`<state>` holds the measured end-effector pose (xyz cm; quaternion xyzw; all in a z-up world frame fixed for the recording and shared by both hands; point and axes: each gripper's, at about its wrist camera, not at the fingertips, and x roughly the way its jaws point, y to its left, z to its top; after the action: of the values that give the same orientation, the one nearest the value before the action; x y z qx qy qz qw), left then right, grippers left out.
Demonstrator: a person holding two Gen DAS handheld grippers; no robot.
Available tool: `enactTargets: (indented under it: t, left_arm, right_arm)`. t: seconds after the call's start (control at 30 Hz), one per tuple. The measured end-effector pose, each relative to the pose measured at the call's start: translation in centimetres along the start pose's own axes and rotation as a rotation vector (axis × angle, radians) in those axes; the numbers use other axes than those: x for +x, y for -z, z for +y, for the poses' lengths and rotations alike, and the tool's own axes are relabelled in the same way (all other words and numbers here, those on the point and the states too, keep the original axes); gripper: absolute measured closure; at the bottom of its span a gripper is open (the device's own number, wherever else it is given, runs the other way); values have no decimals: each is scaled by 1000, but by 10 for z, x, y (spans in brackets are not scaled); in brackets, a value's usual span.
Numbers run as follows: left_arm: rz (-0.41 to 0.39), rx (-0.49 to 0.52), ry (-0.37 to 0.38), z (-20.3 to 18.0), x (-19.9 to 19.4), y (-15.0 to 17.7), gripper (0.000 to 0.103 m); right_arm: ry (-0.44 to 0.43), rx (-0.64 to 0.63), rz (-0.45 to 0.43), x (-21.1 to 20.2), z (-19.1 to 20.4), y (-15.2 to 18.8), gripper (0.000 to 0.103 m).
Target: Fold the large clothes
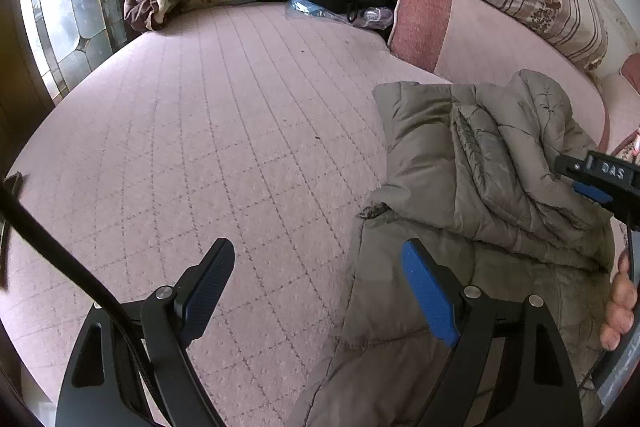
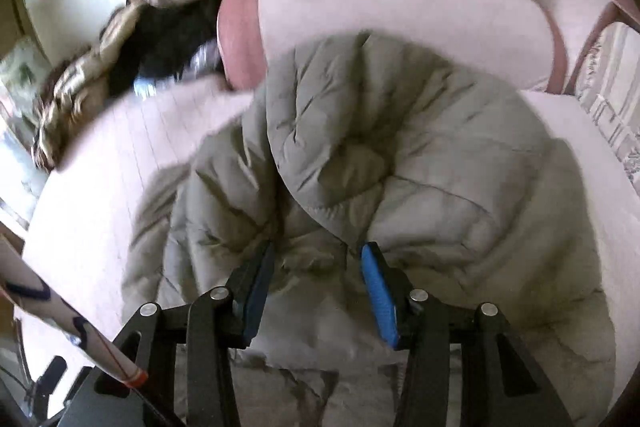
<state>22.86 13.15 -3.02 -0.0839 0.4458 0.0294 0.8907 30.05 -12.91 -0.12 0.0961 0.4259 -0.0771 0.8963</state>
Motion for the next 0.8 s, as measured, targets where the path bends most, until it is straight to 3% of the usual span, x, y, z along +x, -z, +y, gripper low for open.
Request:
enactTargets:
  t: [0.17, 0.3, 0.43, 0.57, 0.7, 0.77, 0.8]
  left_arm:
    - [9, 7, -2, 0, 0, 1, 18]
    - [0, 12, 0, 0, -3, 2, 18]
    - [-3, 5, 4, 2, -5, 0, 18]
    - [8, -1, 15, 3, -3, 0, 18]
    - [0, 15, 12, 0, -5, 1, 18]
    - [1, 18, 11, -1, -5, 1, 18]
    - [1, 18, 11, -1, -5, 1, 18]
  right_arm:
    - [42, -89, 104, 30, 17, 32, 52]
    - [84, -114, 101, 29, 25, 30, 52]
    - [28, -41, -3, -16, 22, 26, 52]
    - [64, 2, -93, -38, 3, 24, 47]
    - [132, 57, 4, 0, -26, 27, 46]
    - [146, 30, 88, 26, -34, 38, 46]
    - [149, 12, 87, 27, -34, 40, 46]
